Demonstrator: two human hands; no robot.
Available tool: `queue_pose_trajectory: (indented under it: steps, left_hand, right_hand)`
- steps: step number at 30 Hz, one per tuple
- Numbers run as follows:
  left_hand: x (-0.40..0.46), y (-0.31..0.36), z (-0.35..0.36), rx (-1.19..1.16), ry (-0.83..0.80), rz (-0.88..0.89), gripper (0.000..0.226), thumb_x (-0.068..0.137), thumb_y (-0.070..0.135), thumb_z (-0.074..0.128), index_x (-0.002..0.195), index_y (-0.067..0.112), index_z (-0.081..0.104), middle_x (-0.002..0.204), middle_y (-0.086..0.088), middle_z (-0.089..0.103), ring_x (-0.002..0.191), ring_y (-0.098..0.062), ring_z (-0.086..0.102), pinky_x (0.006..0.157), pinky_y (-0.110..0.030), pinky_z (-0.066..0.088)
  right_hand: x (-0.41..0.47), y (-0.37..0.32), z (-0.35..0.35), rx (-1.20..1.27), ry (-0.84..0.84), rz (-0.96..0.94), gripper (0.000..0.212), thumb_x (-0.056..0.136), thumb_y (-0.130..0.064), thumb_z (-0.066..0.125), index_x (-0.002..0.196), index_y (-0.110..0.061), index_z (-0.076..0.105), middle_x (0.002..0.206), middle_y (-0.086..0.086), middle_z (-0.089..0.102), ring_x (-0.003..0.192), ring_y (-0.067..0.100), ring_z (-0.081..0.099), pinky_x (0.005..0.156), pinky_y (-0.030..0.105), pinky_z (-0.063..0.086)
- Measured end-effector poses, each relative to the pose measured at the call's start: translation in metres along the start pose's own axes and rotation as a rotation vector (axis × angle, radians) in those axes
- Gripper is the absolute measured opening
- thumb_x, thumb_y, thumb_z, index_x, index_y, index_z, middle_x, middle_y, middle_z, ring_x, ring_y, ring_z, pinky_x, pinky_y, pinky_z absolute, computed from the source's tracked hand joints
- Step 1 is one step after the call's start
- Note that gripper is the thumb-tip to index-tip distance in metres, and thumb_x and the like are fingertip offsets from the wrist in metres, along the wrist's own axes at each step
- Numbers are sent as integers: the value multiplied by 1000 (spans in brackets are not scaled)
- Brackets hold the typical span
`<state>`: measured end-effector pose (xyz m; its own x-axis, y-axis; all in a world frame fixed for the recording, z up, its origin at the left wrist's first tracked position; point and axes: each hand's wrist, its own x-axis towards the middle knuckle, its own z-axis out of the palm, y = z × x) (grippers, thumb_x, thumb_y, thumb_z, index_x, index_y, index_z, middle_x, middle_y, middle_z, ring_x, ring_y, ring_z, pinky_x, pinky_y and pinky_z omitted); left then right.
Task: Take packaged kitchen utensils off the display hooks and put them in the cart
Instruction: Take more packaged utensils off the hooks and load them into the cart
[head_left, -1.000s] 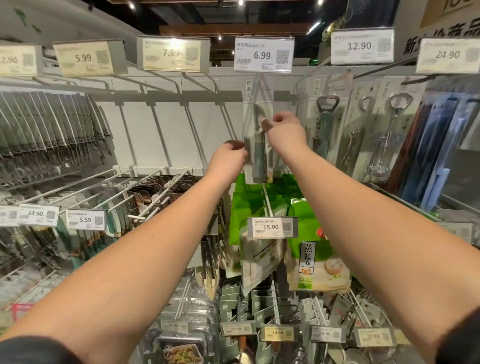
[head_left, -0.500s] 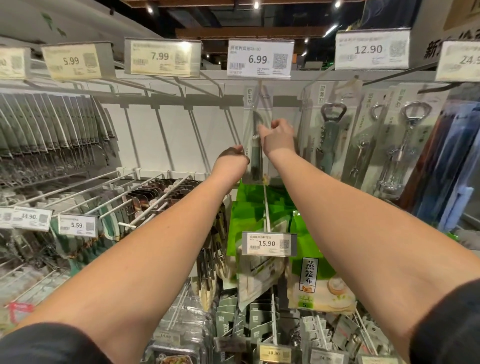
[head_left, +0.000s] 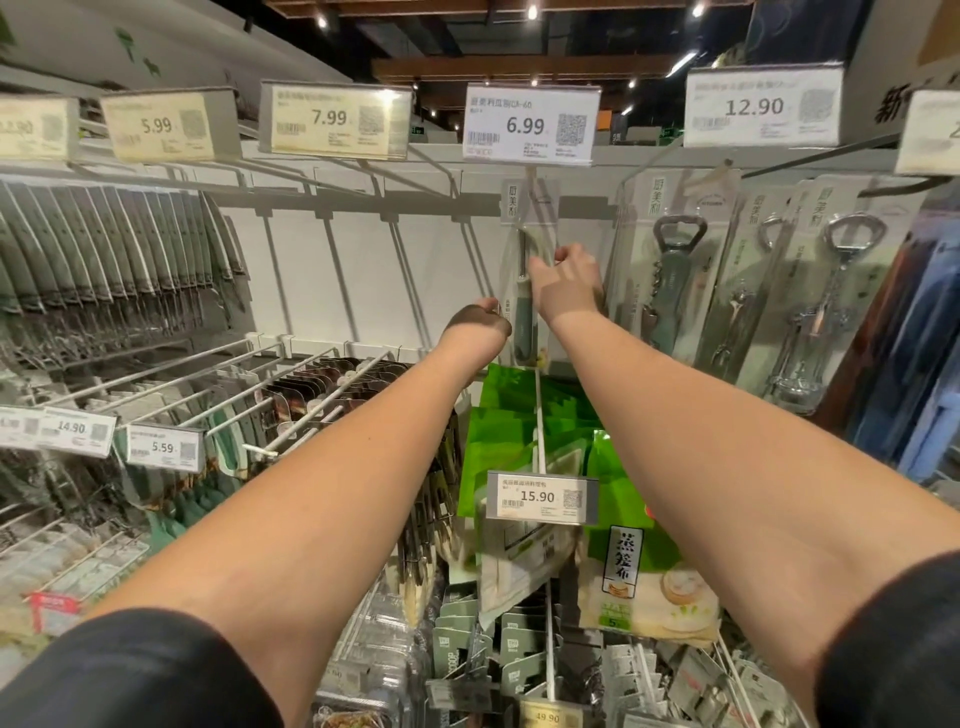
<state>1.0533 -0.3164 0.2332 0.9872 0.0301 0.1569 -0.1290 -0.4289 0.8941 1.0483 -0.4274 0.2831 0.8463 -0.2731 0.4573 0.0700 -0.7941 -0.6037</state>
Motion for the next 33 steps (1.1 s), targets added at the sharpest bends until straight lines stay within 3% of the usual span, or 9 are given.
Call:
queue_pose_trajectory:
  steps: [3, 4, 8, 11, 15, 18, 20, 26, 33]
  left_hand:
    - [-4, 0, -7, -9, -25, -46, 59, 96, 6, 52, 153, 15, 38, 151, -6, 49, 117, -28, 61, 102, -37, 51]
    - [-5, -1, -11, 3, -29, -46, 58, 96, 6, 52, 152, 14, 38, 150, -7, 49, 120, -28, 59, 103, -36, 50]
    - [-34, -7, -37, 49, -14, 37, 54, 95, 7, 51, 148, 14, 44, 131, -10, 60, 88, -18, 63, 81, -28, 51]
    - [-70, -17, -68, 53, -8, 114, 50, 93, 11, 54, 143, 14, 50, 135, -7, 61, 114, -26, 62, 97, -38, 53]
    - [-121, -47, -136, -4, 42, 160, 38, 96, 14, 57, 133, 20, 59, 126, 2, 66, 109, -18, 63, 92, -35, 55]
    - [-165, -87, -200, -49, 133, 157, 23, 95, 13, 60, 113, 26, 65, 114, 0, 71, 98, -23, 67, 85, -33, 53]
    - [-196, -121, -243, -7, 211, 103, 20, 92, 14, 61, 104, 30, 65, 107, 2, 72, 96, -25, 68, 85, -36, 55]
    - [-314, -249, -353, 316, 370, -175, 29, 96, 19, 58, 123, 19, 67, 116, -2, 69, 106, -19, 64, 91, -27, 45]
    - [-472, -384, -421, 549, 387, -581, 28, 97, 13, 50, 120, 10, 67, 122, -12, 65, 112, -29, 60, 88, -32, 42]
  right_hand:
    - [-7, -2, 1, 148, -3, 81, 47, 104, -19, 47, 149, -15, 37, 148, 18, 41, 135, 33, 39, 103, 36, 38]
    - [-11, -4, -1, 178, 20, 99, 49, 101, -24, 53, 146, -12, 38, 146, 15, 42, 132, 32, 44, 98, 33, 39]
    - [-25, -7, -8, 310, 32, 221, 53, 97, -24, 59, 143, -9, 37, 143, 14, 40, 122, 31, 52, 91, 33, 43]
    - [-52, -18, -11, 367, 33, 205, 46, 96, -23, 60, 138, -12, 44, 139, 12, 47, 115, 30, 58, 94, 38, 49]
    - [-107, -48, -8, 341, -21, 33, 32, 94, -24, 60, 124, -12, 60, 119, 6, 65, 107, 22, 60, 81, 22, 39]
    - [-162, -89, 11, 262, -155, -124, 27, 94, -28, 60, 119, -17, 64, 114, 3, 68, 110, 21, 61, 86, 26, 42]
    - [-203, -117, 36, 236, -274, -230, 24, 94, -29, 62, 116, -20, 65, 103, -1, 65, 100, 16, 61, 79, 22, 39]
    - [-332, -195, 140, 196, -674, -553, 30, 94, -30, 66, 121, -17, 65, 107, -6, 60, 100, 11, 58, 86, 21, 40]
    - [-482, -245, 271, 102, -1064, -752, 33, 93, -28, 66, 118, -7, 67, 116, 14, 66, 108, 30, 61, 93, 38, 46]
